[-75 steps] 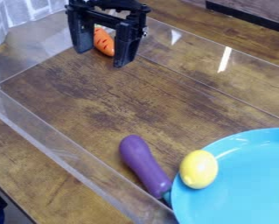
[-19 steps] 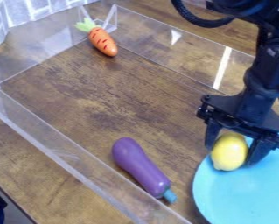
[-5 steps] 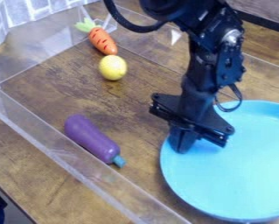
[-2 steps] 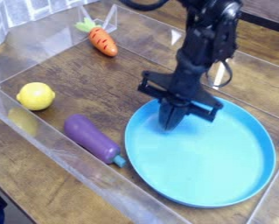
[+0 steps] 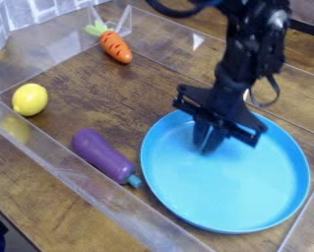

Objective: Remove the purple eggplant from the blue tray and put it on the table

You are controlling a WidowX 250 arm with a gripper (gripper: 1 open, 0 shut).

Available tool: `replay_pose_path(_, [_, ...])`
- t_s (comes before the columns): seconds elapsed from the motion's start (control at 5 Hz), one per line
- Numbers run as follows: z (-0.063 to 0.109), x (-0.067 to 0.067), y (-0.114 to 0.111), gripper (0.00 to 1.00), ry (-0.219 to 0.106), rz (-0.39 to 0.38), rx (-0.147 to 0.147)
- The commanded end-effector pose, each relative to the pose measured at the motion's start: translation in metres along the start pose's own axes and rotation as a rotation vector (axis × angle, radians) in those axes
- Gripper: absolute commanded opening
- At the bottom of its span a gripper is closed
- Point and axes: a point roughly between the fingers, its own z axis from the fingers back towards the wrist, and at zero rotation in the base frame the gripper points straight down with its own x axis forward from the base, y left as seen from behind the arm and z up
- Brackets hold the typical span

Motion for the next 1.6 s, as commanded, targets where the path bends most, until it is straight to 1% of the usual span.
replay_pose_path(0.0, [0.015,-0.011,-0.014,1.00,-0.037,-0.016,-0.024])
replay_pose_path(0.2, [0.018,-0.021,-0.019,1.00,-0.035,-0.022,-0.028])
replay_pose_path(0.8, [-0.003,-0.013,0.000,1.00,-0.011,-0.107,-0.020])
replay_pose_path(1.0, [0.000,-0.011,0.009,1.00,-0.007,-0.113,-0.012])
replay_pose_path(1.4, [-0.003,-0.015,0.033,1.00,0.012,-0.066,0.018])
